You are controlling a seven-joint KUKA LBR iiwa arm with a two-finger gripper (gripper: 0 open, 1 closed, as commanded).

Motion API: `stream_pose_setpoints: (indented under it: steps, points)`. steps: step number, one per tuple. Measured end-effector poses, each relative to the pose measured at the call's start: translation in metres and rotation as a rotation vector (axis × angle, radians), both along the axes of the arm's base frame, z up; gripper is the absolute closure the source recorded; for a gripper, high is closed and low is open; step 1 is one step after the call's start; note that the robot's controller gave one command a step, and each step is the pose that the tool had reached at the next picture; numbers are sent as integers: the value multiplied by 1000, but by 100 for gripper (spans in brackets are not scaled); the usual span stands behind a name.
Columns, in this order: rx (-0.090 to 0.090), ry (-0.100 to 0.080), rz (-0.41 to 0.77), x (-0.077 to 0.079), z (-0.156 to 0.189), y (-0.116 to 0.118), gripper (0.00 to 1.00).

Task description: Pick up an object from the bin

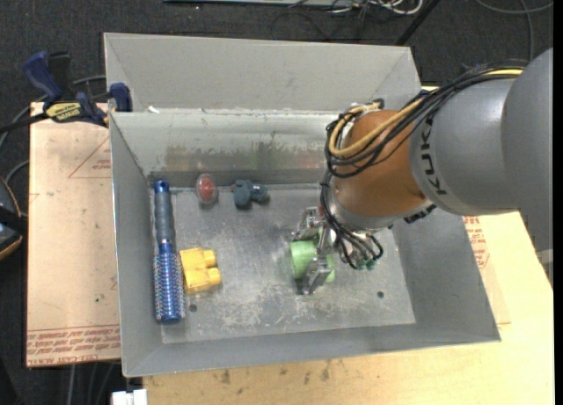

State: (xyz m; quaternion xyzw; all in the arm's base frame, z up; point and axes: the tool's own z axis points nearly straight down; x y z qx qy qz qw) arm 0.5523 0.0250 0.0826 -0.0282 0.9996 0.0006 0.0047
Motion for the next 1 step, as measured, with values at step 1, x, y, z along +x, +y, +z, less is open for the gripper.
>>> stream_pose_setpoints:
  steps: [1]
  points:
    - [-1,-1,16,-6,137,-6,100]
